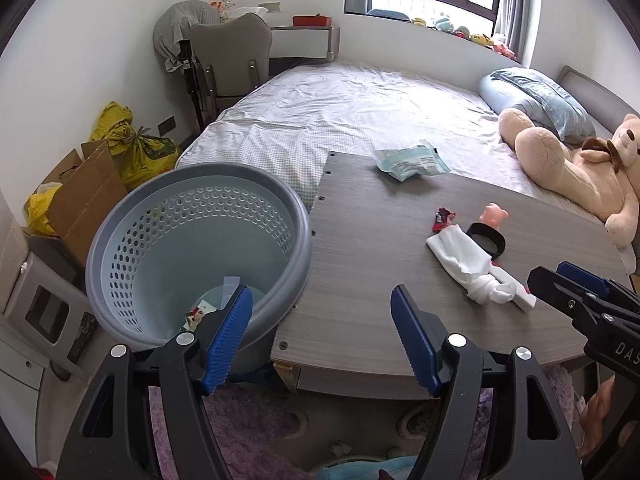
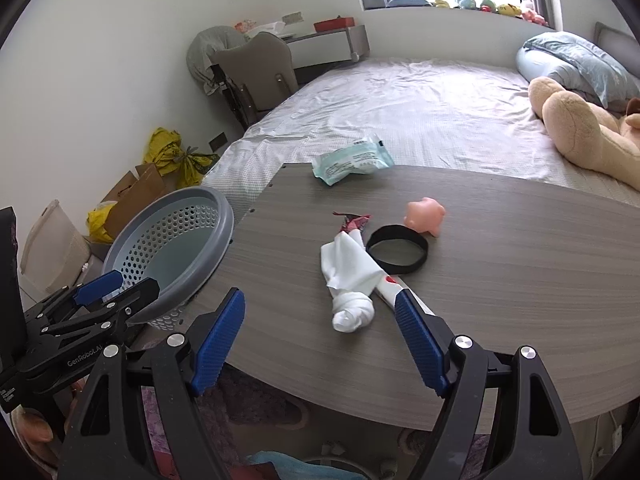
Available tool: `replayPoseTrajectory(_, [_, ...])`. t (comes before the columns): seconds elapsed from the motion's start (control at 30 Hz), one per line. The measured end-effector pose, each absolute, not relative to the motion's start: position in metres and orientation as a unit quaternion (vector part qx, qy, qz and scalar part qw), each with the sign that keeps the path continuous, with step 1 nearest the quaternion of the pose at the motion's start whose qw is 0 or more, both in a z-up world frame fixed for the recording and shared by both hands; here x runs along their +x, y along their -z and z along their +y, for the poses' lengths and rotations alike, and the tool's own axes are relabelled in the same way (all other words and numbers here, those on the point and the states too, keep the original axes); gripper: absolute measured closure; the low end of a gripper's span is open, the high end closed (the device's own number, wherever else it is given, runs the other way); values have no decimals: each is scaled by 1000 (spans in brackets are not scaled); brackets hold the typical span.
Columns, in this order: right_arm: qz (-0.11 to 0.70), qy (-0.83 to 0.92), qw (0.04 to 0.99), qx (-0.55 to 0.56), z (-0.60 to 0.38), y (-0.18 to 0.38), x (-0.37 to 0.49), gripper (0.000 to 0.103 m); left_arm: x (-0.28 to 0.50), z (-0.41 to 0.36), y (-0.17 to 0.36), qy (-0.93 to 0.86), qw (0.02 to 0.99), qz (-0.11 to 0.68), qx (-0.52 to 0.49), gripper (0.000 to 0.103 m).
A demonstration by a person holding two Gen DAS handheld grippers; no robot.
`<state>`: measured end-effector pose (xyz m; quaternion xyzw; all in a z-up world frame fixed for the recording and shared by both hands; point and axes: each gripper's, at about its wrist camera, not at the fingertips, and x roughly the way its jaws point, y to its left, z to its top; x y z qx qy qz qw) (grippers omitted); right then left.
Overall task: Collect trash
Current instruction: 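Withdraw both tools from the basket back over the table, then grasp the white-red card box with the right gripper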
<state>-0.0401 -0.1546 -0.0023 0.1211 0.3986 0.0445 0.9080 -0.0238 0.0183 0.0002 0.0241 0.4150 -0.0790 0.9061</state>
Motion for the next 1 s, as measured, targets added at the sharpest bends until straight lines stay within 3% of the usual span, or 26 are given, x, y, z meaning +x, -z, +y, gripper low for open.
replayPoseTrajectory(0.53, [416, 6, 896, 155, -211, 36, -56, 27, -25, -21, 22, 106, 891, 438, 46, 34])
replayPoseTrajectory(1.0, [446, -8, 886, 123, -216, 63, -20, 29, -10, -39, 35, 108, 884, 452, 54, 34])
